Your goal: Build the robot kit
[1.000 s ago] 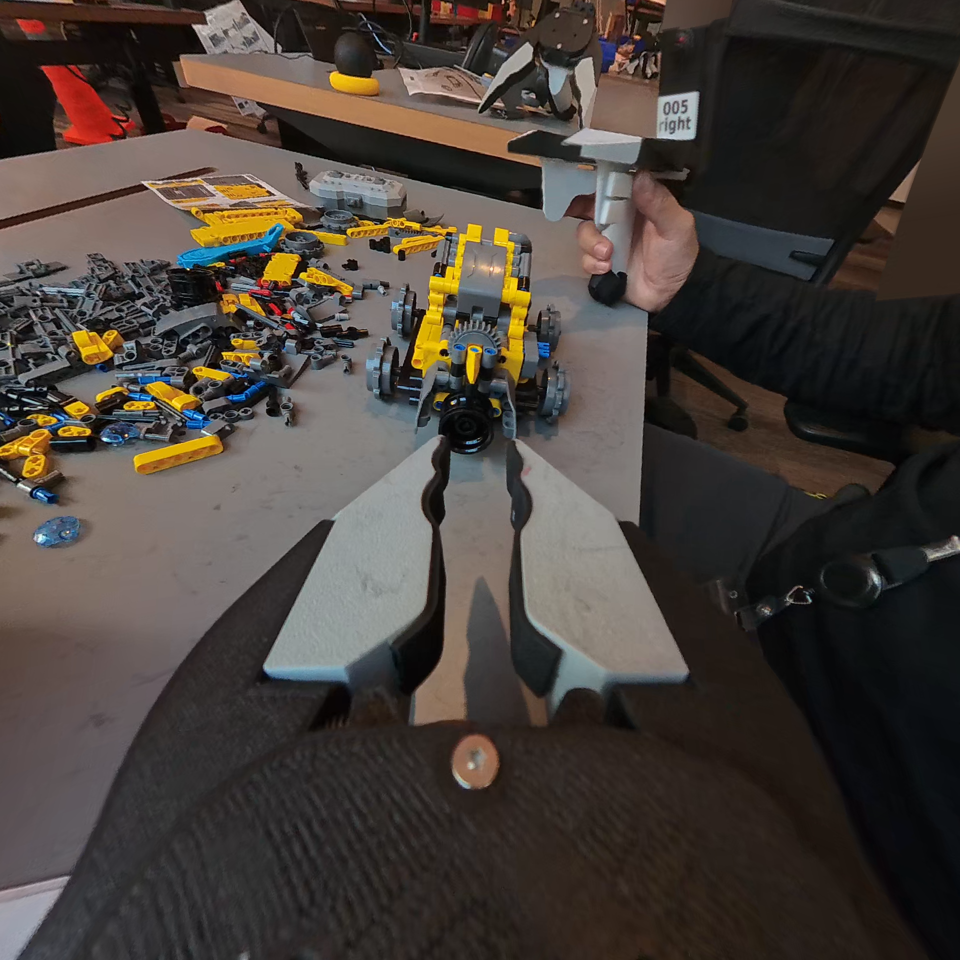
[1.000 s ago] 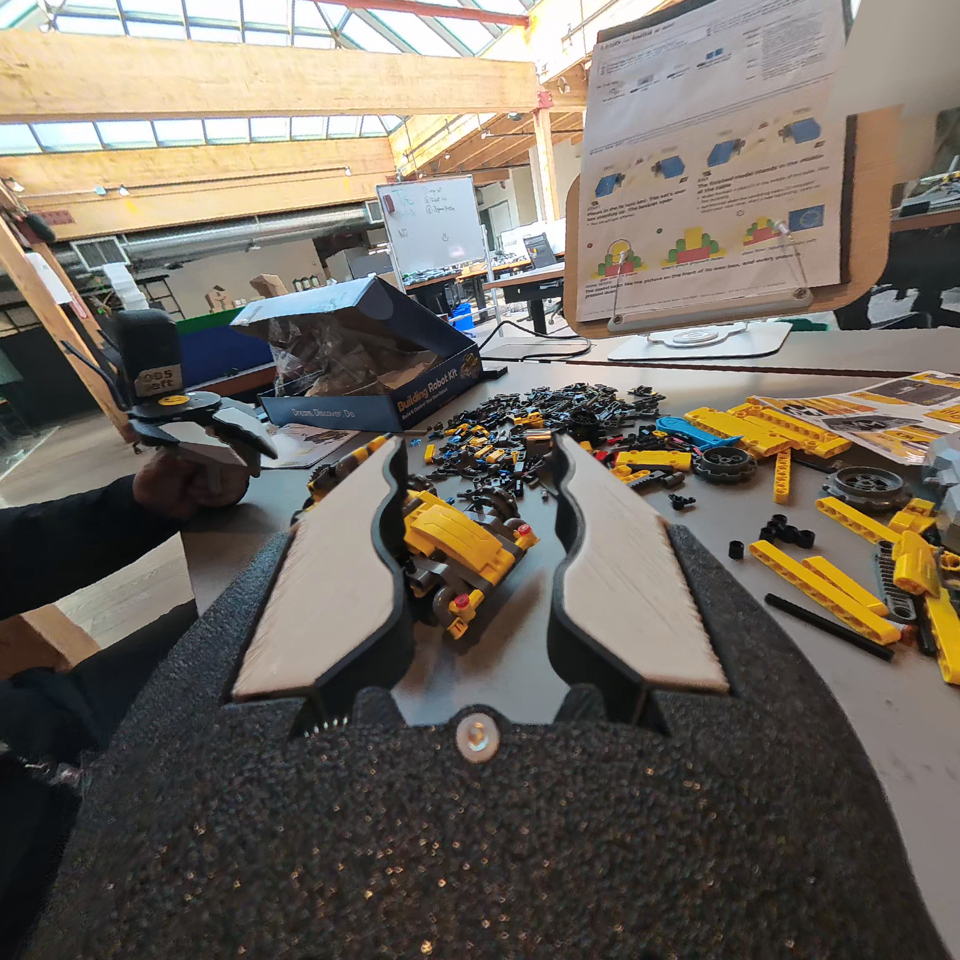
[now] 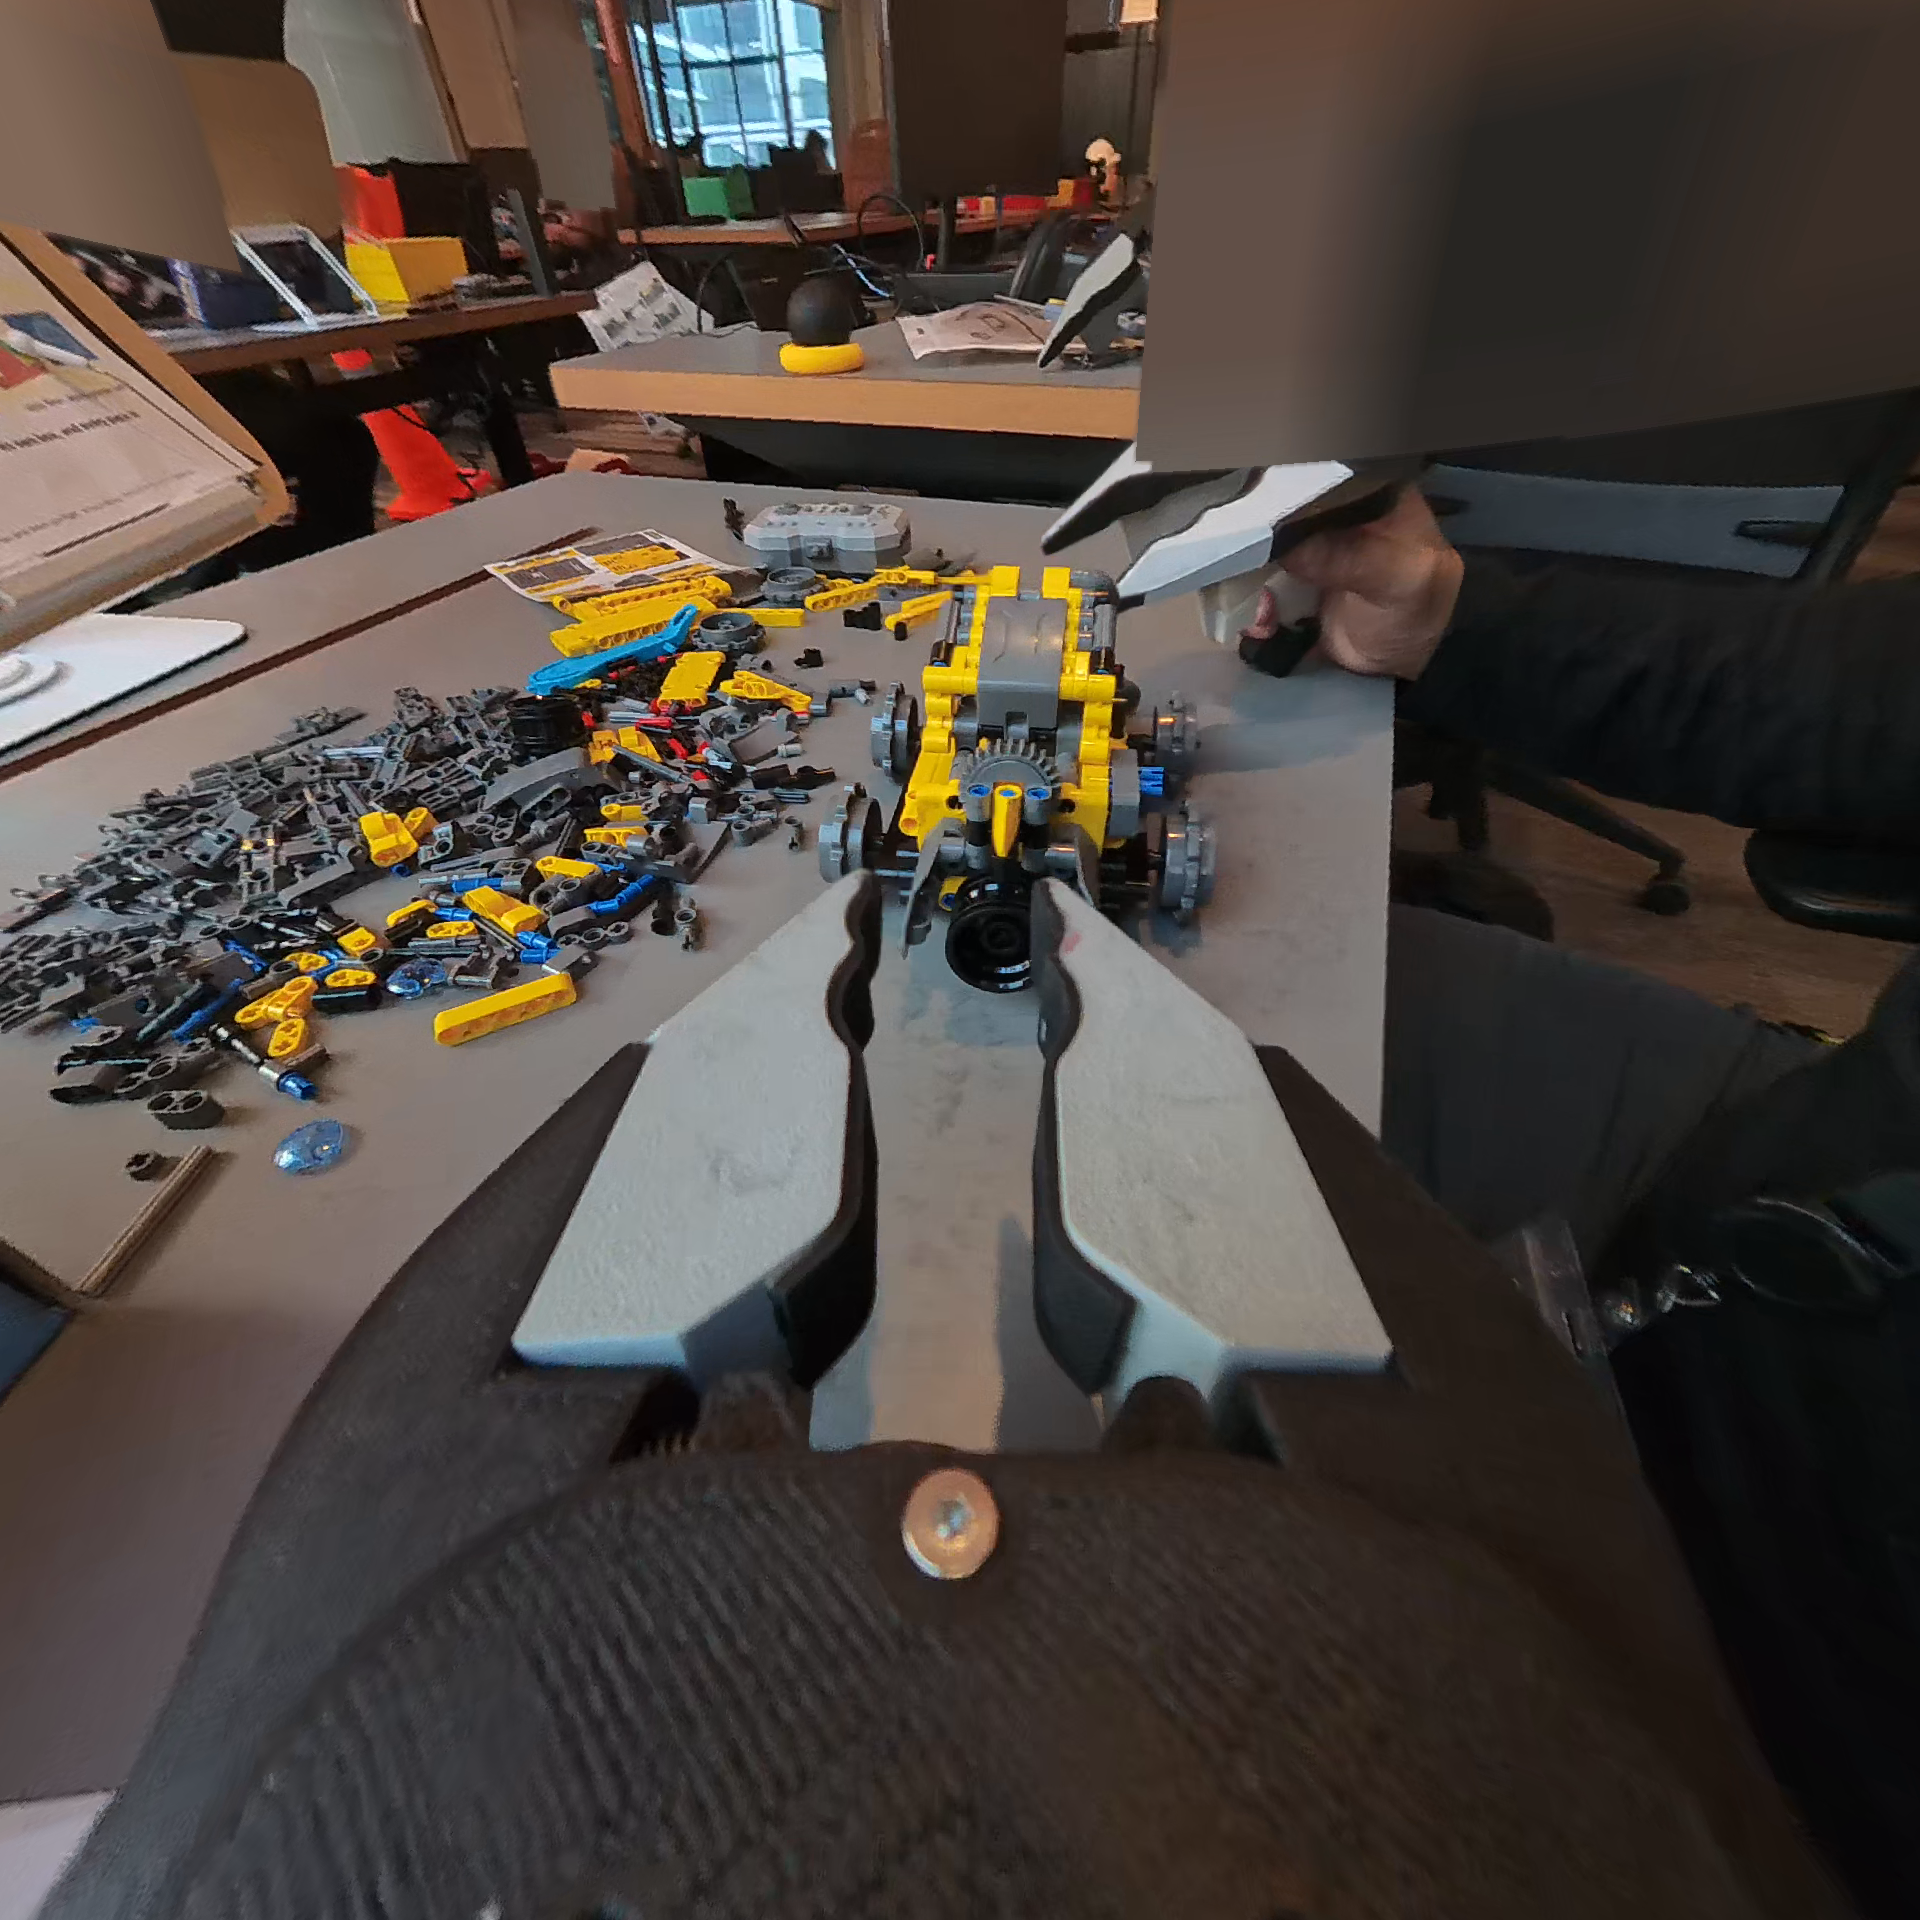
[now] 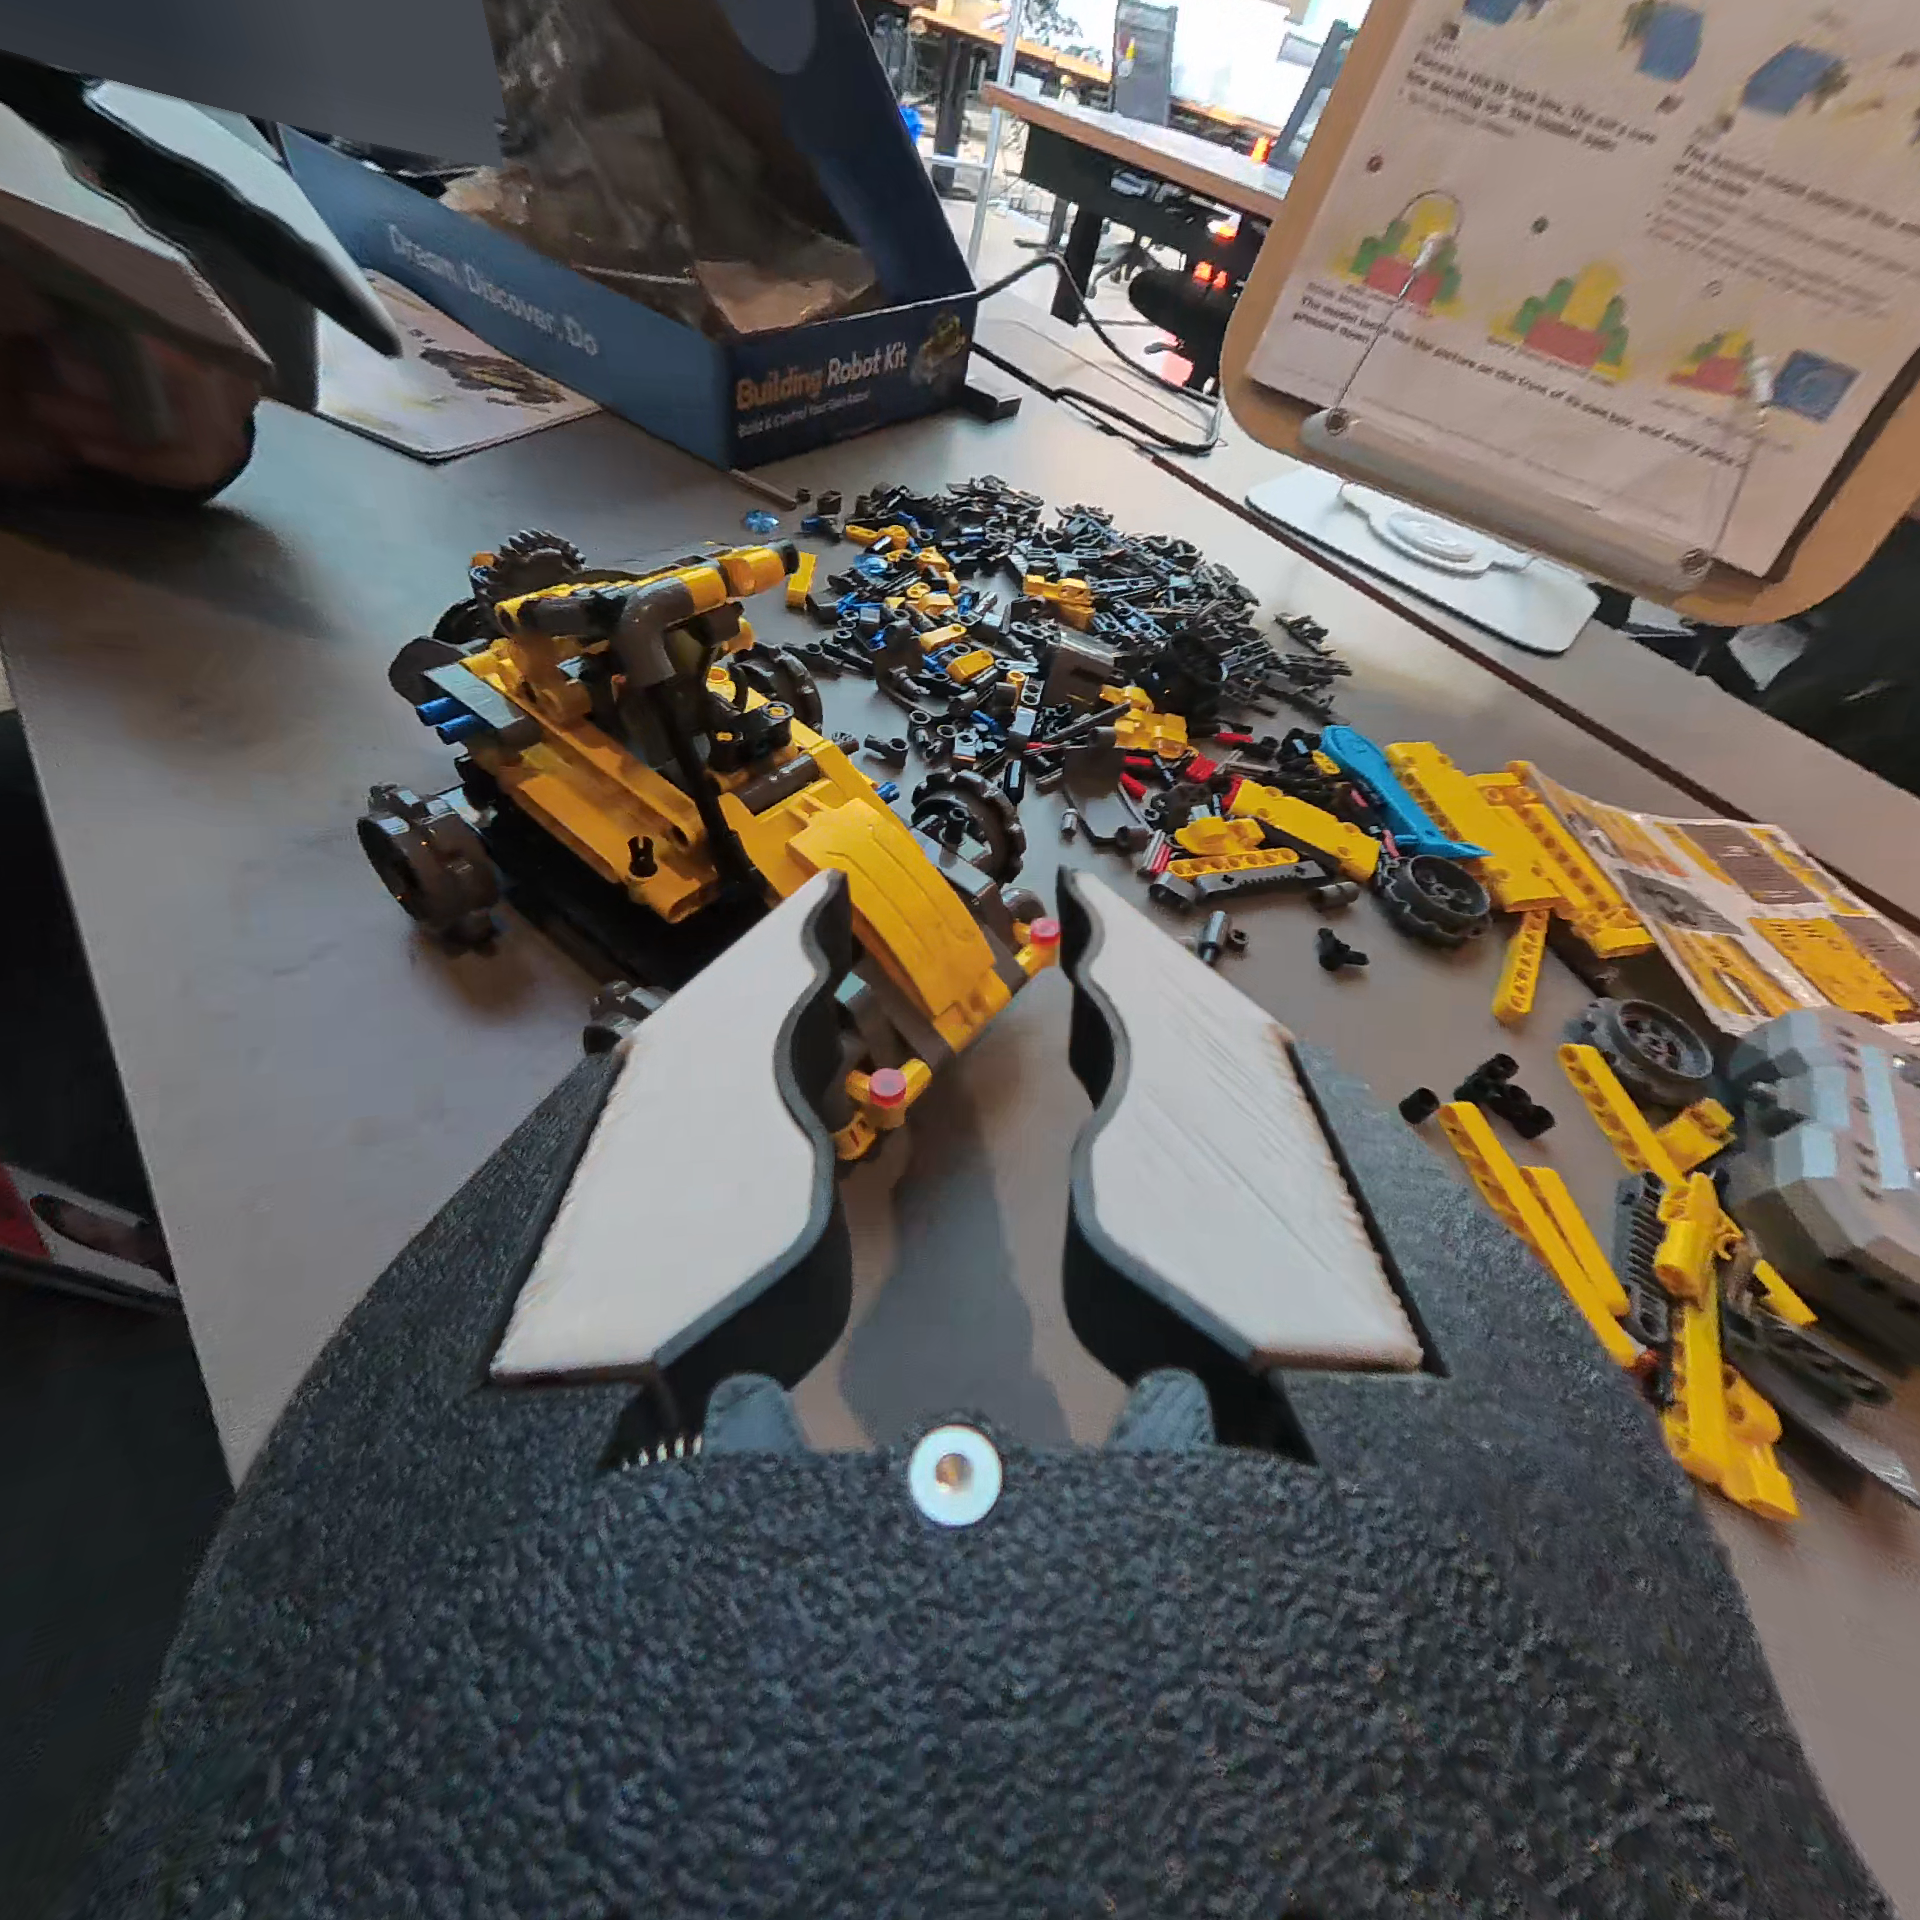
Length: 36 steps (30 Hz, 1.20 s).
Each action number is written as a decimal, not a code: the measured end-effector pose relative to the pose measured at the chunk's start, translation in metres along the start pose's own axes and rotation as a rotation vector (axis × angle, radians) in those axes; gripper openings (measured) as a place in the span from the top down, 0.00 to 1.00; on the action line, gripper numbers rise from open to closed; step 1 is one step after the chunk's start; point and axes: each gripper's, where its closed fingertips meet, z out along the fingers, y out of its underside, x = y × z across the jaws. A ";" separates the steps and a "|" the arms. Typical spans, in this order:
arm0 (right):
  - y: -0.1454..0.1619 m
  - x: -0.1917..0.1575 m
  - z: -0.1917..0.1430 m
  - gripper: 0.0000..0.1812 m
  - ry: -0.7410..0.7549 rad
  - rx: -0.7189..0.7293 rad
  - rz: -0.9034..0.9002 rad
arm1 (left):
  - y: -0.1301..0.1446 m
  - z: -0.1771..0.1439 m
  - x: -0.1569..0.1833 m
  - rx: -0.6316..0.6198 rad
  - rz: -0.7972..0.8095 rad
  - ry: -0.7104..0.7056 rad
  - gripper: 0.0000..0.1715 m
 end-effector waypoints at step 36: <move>-0.010 0.017 -0.011 0.75 0.068 0.091 0.054 | 0.129 -0.248 -0.061 -0.498 -0.370 -0.634 0.90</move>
